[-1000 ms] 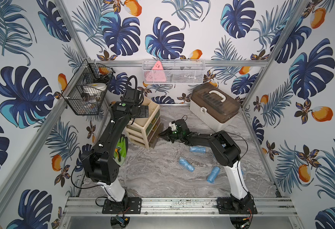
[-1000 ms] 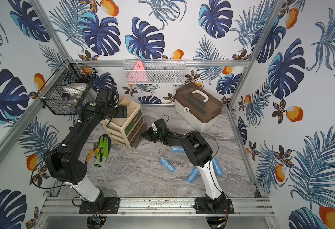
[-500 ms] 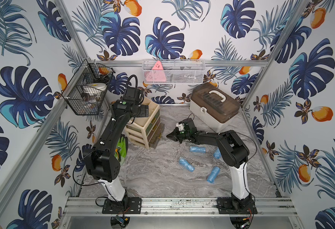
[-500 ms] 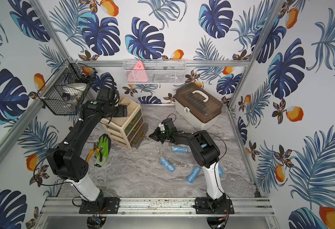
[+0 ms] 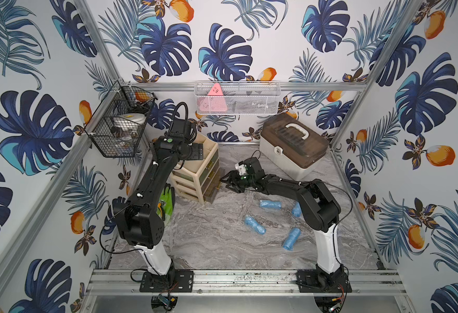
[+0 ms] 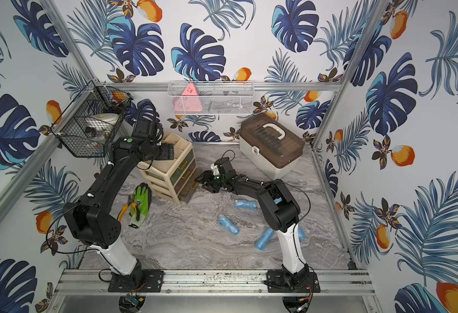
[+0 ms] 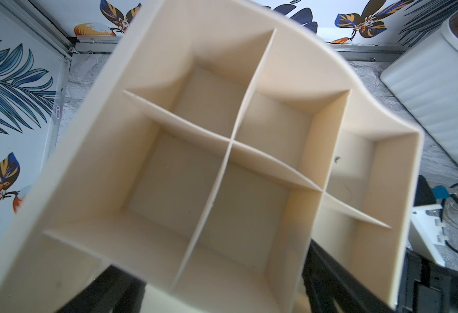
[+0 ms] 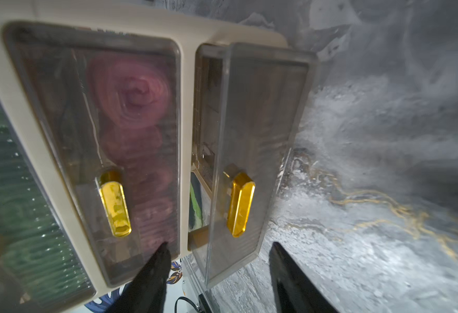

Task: Sort the rolls of trash bags by color and place them into the drawer
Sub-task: Open the drawer in the storage box.

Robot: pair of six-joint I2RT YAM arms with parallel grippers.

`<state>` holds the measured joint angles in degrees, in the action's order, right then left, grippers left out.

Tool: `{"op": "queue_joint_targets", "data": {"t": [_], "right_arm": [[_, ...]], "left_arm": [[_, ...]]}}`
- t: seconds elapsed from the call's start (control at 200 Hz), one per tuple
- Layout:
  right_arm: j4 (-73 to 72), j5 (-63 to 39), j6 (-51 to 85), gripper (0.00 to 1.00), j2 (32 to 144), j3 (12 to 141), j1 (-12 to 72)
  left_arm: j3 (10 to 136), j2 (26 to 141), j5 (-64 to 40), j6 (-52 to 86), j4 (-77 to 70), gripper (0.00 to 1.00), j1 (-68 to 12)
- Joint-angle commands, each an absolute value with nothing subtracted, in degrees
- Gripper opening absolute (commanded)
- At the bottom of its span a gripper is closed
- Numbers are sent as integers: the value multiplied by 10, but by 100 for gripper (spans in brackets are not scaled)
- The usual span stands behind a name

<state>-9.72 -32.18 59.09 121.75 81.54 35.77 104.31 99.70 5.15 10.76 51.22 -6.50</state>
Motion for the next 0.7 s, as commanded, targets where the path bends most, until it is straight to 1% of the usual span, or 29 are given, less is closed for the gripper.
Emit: {"op": "queue_joint_targets", "data": {"t": [0.0,0.065,0.155,0.42,0.69], "right_arm": [[-62,-295,591,63,1231,839,362],[-42,-285,591,65,1239,854,366],[-23,-262,595,65,1244,861,370],[-13,-237,614,57,1262,884,380],[-5,-234,628,52,1288,921,388]], "left_arm": [[1039,997,58,104,550,87,-62],[1037,997,57,105,548,87,-62],[1034,996,54,105,545,88,-62],[1037,998,49,105,541,87,-62],[1044,1004,40,107,540,88,-62]]}}
